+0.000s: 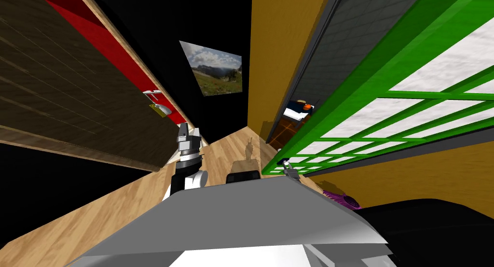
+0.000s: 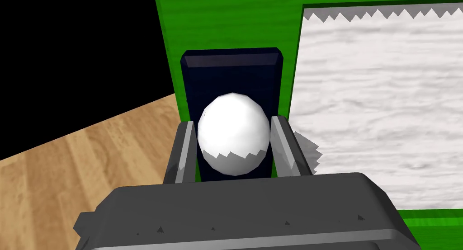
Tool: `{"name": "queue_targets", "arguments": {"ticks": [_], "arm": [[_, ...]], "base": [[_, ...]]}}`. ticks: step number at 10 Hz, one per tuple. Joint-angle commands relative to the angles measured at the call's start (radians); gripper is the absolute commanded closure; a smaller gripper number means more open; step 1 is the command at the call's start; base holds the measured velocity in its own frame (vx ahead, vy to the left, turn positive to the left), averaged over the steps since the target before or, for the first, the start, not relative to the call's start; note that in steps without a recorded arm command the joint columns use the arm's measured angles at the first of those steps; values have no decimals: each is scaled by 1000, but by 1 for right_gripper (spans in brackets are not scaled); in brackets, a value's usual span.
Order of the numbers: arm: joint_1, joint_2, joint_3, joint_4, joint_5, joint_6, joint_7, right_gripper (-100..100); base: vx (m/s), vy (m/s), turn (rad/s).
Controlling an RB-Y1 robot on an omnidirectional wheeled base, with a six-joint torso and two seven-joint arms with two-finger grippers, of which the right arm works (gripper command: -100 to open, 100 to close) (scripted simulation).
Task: Pull the door open
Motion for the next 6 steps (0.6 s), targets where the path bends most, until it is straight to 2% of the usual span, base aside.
{"name": "queue_targets", "arguments": {"ticks": [1, 3, 6], "arm": [[3, -3, 10, 8, 7, -11, -7, 100], [2, -10, 21, 17, 15, -26, -17, 100], [1, -20, 39, 31, 28, -48, -31, 100]], "base": [[-176, -60, 92], [-213, -72, 120], [-207, -33, 112]]}}
